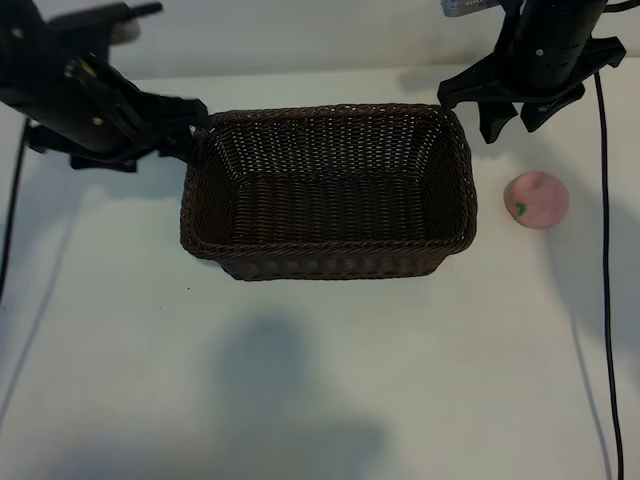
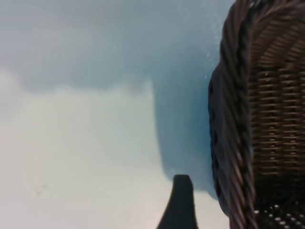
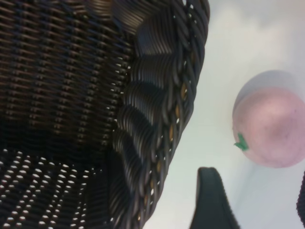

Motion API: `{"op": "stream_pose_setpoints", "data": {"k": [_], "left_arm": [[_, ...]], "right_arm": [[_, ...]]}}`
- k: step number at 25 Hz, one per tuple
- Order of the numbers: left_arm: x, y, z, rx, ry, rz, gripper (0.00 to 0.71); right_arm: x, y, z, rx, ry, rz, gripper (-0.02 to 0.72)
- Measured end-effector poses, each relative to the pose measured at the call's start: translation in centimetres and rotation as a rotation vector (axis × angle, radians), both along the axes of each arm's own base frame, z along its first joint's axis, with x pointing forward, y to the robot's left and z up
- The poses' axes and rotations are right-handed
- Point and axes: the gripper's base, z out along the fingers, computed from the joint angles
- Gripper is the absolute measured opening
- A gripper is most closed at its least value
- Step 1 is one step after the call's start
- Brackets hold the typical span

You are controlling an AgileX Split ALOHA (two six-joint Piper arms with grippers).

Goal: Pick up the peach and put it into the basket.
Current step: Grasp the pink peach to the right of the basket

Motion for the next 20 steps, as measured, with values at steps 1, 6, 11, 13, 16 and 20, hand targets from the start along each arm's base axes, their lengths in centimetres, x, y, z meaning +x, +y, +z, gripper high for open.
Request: {"op": "stream_pose_setpoints", "data": {"k": [1, 6, 11, 13, 16, 20], "left_arm": [[-0.3, 0.1, 0.6, 0.001, -0.013, 0.001, 0.599], [-1.1, 0.3, 2.2, -0.003, -0.041, 0.0, 0.599], [-1.5, 0.4, 2.4, 0.002, -0.029, -0.005, 0.595], [-1.5, 0.4, 2.5, 0.005, -0.027, -0.006, 0.595], [-1.5, 0.4, 2.4, 0.007, -0.028, -0.006, 0.595], [-1.5, 0.4, 2.5, 0.008, -0.029, -0.007, 0.595]], "right_arm": [[0.0, 0.0, 0.0, 0.0, 0.001, 0.0, 0.438], [0.0, 0.0, 0.0, 0.0, 0.001, 0.0, 0.438], [0.0, -0.1, 0.0, -0.008, -0.002, 0.002, 0.412], [0.1, -0.2, 0.0, -0.022, -0.009, 0.006, 0.406], [0.2, -0.4, 0.0, -0.051, -0.022, 0.01, 0.423], [0.5, -0.6, 0.1, -0.059, -0.055, -0.001, 0.485]]}}
